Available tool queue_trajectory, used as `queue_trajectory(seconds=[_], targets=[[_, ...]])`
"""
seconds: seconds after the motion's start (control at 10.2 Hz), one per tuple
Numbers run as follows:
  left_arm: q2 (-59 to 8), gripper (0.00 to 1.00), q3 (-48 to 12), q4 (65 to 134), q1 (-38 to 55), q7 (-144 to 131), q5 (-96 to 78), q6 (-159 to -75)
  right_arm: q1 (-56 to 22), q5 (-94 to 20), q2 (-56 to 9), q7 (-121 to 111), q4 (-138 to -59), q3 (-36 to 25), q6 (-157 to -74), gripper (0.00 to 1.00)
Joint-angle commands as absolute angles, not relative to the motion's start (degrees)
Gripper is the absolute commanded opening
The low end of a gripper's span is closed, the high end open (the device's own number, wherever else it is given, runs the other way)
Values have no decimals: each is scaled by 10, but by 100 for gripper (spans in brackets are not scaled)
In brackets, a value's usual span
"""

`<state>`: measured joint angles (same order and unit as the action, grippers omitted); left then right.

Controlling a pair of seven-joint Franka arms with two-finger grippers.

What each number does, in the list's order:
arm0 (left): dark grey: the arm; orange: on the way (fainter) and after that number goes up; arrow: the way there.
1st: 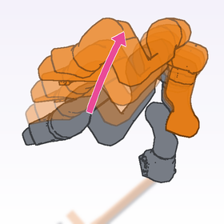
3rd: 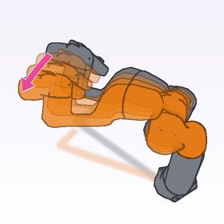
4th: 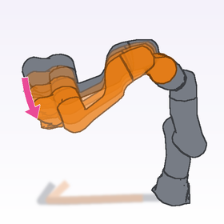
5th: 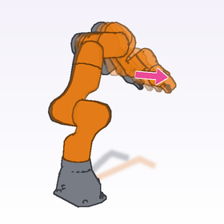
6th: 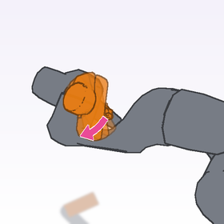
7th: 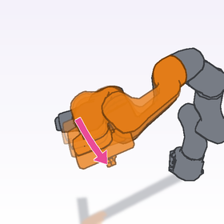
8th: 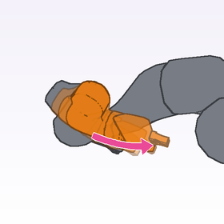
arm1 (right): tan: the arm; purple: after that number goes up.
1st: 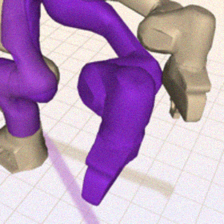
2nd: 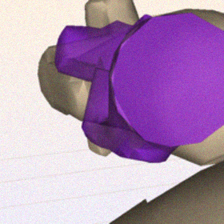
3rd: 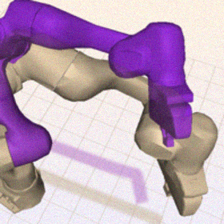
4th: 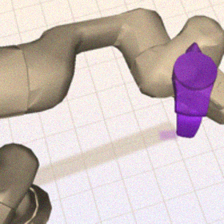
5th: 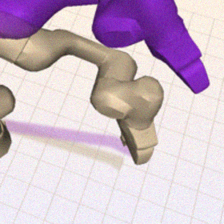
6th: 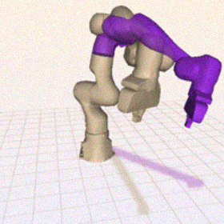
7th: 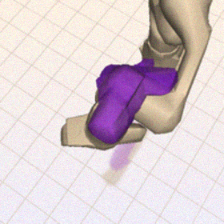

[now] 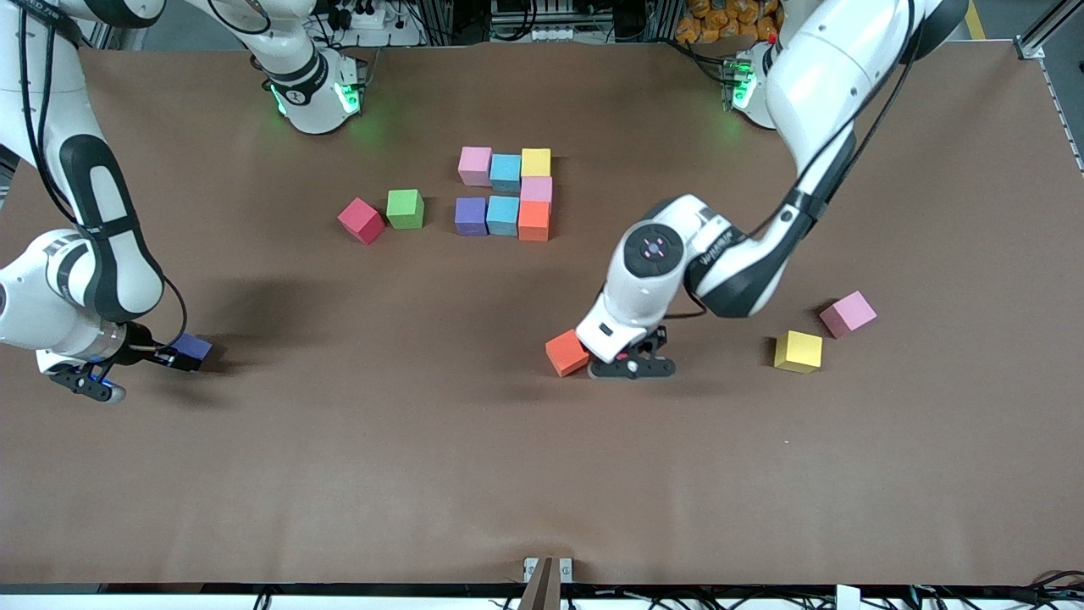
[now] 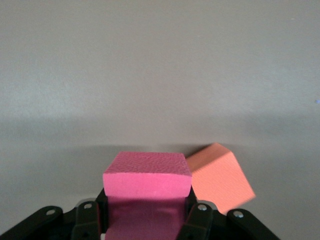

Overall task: Form number 2 with 11 blocks
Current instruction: 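Carry the pink cube to the figure while the right gripper lifts purple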

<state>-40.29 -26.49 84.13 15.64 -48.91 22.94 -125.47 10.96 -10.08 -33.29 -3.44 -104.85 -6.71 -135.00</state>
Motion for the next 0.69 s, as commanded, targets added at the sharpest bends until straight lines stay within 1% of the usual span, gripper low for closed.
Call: queue_trajectory(seconds=[0.0, 0.2, 0.39, 0.59], targets=[[-388, 0, -261, 850, 188, -544, 232, -1245, 105, -102, -316, -65, -1067, -71, -1349, 31], [-388, 0, -260, 850, 214, -578, 232, -1245, 105, -102, -306, -67, -1067, -71, -1349, 33], [-390, 0, -260, 850, 236, -614, 232, -1245, 105, -102, -283, -88, -1067, -70, -1349, 35], [-394, 0, -259, 838, 263, -655, 231, -1246, 105, -104, -265, -120, -1066, -69, -1334, 35]])
